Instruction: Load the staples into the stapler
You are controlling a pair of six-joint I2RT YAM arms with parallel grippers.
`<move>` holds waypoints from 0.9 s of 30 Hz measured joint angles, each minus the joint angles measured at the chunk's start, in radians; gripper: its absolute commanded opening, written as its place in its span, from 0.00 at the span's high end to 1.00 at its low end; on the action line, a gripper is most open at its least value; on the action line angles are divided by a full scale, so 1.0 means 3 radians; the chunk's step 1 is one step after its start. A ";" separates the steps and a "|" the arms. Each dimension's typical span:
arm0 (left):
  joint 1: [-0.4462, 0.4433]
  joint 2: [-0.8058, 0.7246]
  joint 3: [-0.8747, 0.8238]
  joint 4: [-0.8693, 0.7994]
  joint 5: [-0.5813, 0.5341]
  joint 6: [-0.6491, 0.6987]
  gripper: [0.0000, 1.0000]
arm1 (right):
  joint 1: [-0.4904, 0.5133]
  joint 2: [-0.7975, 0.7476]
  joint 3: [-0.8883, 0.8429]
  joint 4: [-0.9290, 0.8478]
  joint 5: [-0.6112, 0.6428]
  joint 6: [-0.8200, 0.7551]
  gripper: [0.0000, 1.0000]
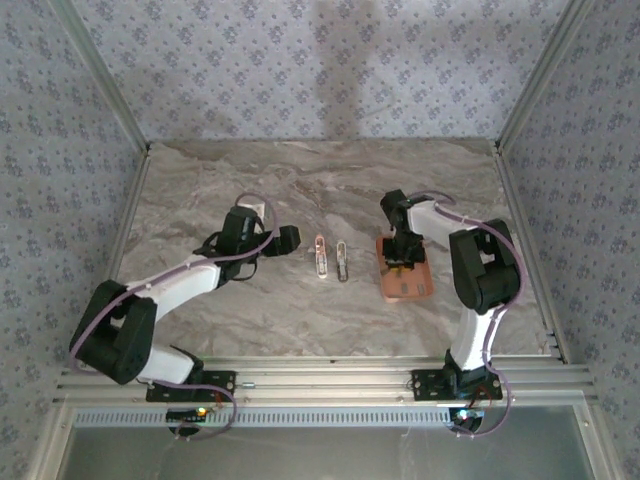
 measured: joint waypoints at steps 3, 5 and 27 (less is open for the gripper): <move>0.0000 -0.0125 -0.0047 -0.0019 -0.0066 0.0024 0.01 | 0.0117 -0.0153 -0.0086 0.0056 0.0062 0.0033 0.83; 0.0000 -0.0207 -0.0089 -0.0022 -0.0093 0.0036 0.01 | 0.0219 -0.0298 -0.0113 0.0107 0.0139 0.0080 0.83; 0.0000 -0.0848 -0.0525 -0.0275 -0.0240 0.0089 0.02 | 0.1748 -0.0300 0.0015 0.1283 0.0968 0.0919 0.83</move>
